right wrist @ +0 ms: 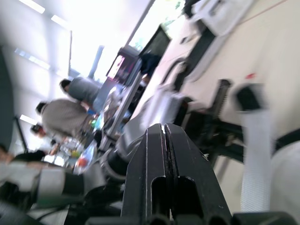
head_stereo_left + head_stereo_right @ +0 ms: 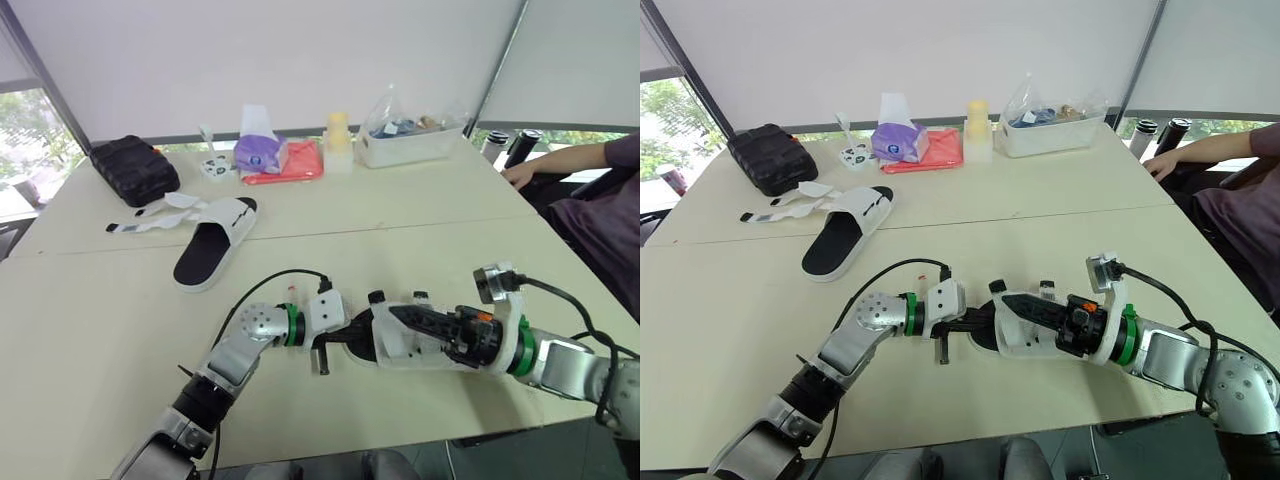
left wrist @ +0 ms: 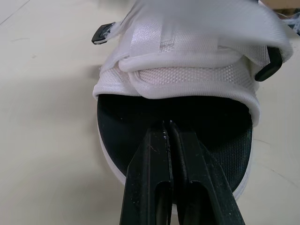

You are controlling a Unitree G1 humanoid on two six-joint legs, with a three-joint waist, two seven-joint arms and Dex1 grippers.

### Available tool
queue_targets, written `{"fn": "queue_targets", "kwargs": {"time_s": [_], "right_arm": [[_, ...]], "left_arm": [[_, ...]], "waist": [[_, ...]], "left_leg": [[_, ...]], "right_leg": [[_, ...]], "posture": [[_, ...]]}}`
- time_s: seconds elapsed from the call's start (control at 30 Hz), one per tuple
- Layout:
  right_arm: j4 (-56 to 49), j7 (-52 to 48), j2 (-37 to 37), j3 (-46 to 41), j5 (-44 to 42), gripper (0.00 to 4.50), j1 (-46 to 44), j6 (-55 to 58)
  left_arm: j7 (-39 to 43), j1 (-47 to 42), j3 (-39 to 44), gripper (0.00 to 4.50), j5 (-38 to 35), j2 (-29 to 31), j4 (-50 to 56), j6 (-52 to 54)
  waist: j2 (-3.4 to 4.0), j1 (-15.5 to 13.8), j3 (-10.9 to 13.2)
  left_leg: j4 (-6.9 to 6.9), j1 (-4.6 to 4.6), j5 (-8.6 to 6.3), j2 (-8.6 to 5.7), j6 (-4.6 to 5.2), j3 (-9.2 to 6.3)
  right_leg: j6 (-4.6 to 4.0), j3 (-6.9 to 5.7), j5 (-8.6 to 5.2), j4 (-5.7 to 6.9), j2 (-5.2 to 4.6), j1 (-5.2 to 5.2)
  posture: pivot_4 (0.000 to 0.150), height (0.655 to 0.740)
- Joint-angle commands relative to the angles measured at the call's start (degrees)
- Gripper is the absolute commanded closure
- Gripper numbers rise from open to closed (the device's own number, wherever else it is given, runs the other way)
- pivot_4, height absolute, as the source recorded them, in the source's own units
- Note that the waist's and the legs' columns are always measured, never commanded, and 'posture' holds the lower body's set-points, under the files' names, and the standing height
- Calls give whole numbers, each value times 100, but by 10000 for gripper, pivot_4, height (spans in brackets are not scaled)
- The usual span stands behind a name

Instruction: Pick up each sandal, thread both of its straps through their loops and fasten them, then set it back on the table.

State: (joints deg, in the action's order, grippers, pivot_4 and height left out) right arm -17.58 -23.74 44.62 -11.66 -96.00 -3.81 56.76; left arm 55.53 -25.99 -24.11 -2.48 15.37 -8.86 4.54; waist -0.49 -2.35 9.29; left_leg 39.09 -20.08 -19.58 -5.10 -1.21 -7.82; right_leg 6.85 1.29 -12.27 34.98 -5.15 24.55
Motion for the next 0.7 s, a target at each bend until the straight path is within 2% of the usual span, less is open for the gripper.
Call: {"fn": "queue_targets", "kwargs": {"time_s": [0.03,0.1,0.17,0.2,0.23,0.3,0.43,0.7], "right_arm": [[-77,24,23,-131,29,28505,21,45],[-258,-152,141,-193,337,19872,-20,34],[-263,-318,236,-312,997,8712,-382,-316],[-276,-522,417,-215,1654,3549,-658,-588],[-254,-731,655,75,2471,811,-955,-883],[-93,-1128,886,541,3508,811,-1380,-1240],[879,-2244,718,1674,4785,811,-2355,-1566],[2198,-3847,472,2541,5787,811,-3481,-1349]], "left_arm": [[-94,37,-57,43761,148,28,-54,66],[-100,43,-51,43761,147,31,-49,74],[-104,46,-49,43761,141,29,-53,80],[-102,34,-48,43761,138,23,-72,77],[-99,23,-49,43761,136,18,-85,73],[-95,-7,-52,43761,136,-7,-123,67],[-67,-64,-66,43761,136,-73,-222,24],[-113,-60,-46,43761,162,-124,-243,0]], "waist": [[1,2,-1],[2,4,-1],[3,15,-1],[4,19,-2],[14,24,0],[22,20,0],[18,26,1],[19,6,1]], "left_leg": [[0,0,0,0,0,0],[0,1,0,0,0,0],[1,1,0,0,0,1],[2,2,0,-1,0,4],[2,4,0,-1,0,7],[4,5,1,-3,1,14],[3,6,2,4,-2,8],[6,-25,20,-7,-35,4]], "right_leg": [[0,0,0,0,0,0],[0,0,0,1,0,0],[0,0,0,1,1,0],[1,0,0,1,2,0],[1,1,0,2,2,0],[2,1,1,3,2,0],[2,-5,0,3,13,0],[-5,-4,5,3,-4,27]], "posture": [[1500,7400],[1500,7400],[1500,7400],[1500,7400],[1500,7400],[1500,7400],[1500,7400],[1500,7400]]}}
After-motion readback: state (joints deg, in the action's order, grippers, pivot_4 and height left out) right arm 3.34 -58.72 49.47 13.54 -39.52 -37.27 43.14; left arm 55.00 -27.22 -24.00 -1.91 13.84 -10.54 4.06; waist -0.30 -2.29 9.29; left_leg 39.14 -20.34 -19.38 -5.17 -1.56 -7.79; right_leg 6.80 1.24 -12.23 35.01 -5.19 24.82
